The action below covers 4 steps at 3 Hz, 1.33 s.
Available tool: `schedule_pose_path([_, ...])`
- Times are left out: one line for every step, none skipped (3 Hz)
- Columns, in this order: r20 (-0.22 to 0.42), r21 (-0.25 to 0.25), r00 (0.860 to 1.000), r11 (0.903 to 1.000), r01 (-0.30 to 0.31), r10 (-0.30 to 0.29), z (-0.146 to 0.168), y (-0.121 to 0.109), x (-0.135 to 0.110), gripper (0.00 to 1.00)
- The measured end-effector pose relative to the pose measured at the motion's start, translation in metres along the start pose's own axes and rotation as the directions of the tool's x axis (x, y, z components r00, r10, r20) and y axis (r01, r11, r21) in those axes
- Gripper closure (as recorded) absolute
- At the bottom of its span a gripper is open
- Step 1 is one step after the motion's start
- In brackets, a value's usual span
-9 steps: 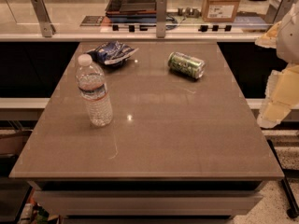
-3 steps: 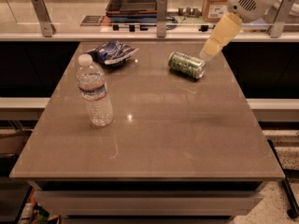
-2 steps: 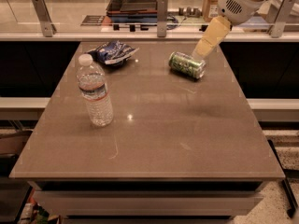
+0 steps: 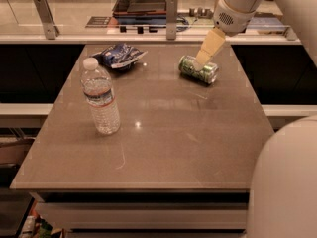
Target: Place green can upright
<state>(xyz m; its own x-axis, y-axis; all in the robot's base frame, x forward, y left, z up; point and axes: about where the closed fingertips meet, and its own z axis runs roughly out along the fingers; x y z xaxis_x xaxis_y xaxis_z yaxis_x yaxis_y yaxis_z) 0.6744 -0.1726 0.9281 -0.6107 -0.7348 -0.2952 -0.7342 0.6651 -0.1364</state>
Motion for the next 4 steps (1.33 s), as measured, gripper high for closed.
schedule_pose_path([-0.039,-0.011,0.999,0.9999,0.006,-0.006,0.022,-0.004,-0.007,0.00])
schedule_pose_path([-0.075,-0.045,0.996,0.9983,0.038,-0.041,0.056,-0.004,-0.022,0.00])
schedule_pose_path([-0.068,-0.040,0.997,0.9986,0.035,-0.038,0.061,-0.006,-0.028,0.00])
schedule_pose_path([-0.096,-0.042,0.994,0.9983,0.040,-0.043,0.069,-0.006,-0.044,0.00])
